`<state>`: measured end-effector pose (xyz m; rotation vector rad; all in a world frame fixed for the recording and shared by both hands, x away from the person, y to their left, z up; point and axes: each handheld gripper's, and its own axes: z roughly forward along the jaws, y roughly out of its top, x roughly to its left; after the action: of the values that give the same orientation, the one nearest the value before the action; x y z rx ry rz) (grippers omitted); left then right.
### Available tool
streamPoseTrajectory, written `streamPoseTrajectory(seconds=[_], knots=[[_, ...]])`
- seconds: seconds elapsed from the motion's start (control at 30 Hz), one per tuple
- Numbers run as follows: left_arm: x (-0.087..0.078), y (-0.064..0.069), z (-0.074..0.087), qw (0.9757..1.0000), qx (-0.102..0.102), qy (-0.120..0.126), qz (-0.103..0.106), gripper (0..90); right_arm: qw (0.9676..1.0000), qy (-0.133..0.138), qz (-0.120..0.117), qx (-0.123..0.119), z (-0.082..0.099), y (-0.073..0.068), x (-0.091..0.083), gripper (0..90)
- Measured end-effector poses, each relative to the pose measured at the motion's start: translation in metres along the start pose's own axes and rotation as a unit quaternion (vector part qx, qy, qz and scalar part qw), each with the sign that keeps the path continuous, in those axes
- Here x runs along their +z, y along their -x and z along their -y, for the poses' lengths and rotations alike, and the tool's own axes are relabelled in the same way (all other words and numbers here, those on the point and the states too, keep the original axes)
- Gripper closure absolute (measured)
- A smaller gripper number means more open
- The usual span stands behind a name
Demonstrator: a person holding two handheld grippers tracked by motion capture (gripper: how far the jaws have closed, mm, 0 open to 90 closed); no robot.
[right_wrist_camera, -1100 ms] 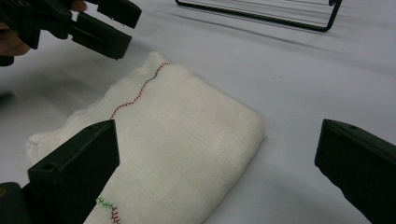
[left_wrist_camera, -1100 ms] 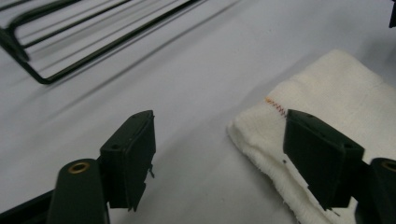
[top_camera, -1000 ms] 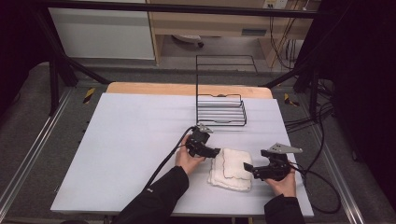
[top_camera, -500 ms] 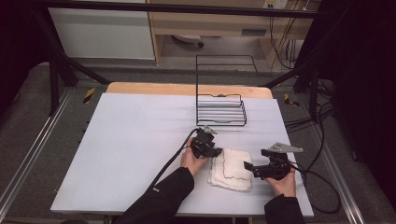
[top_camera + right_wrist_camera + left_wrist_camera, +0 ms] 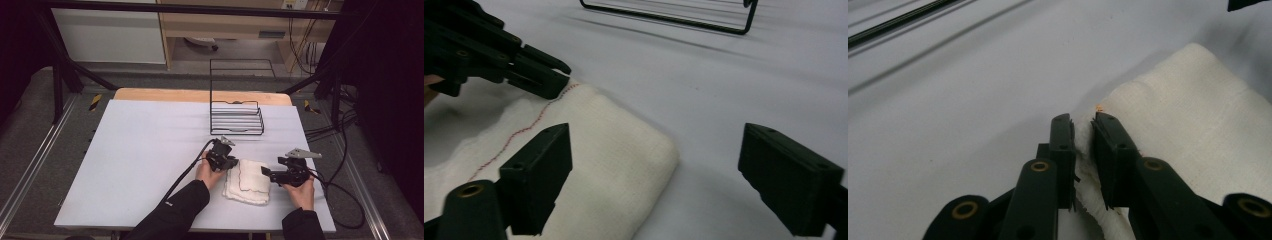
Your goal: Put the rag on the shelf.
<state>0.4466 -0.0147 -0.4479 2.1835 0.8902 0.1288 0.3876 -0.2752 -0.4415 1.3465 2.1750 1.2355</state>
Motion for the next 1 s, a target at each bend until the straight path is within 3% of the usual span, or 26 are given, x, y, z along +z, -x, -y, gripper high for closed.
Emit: streamPoseTrajectory(seconds=[0.13,0.33,0.43,0.63,0.8,1.0], knots=[[0.001,0.001,0.0,1.0,0.003,0.003,-0.001,79.8,0.9998,-0.017,0.008,0.003,0.0,0.004,0.008,32.6],[0.001,0.001,0.001,0.9999,0.011,0.004,-0.003,80.0,0.9993,-0.033,0.015,0.002,0.0,0.005,0.013,47.4],[0.001,0.002,0.001,0.9999,0.012,0.004,-0.004,80.0,0.9991,-0.041,0.008,0.004,0.0,0.006,0.017,54.0],[0.001,0.001,0.003,0.9998,0.018,0.01,0.0,79.9,0.998,-0.054,-0.011,0.03,0.001,0.005,0.019,67.1],[0.001,-0.003,0.004,0.9997,0.013,0.014,0.011,79.9,0.9967,-0.059,-0.022,0.052,0.001,0.005,0.02,74.4],[0.0,-0.001,0.004,0.9997,0.014,0.018,0.004,81.6,0.997,-0.054,-0.021,0.051,0.001,0.003,0.018,79.1]])
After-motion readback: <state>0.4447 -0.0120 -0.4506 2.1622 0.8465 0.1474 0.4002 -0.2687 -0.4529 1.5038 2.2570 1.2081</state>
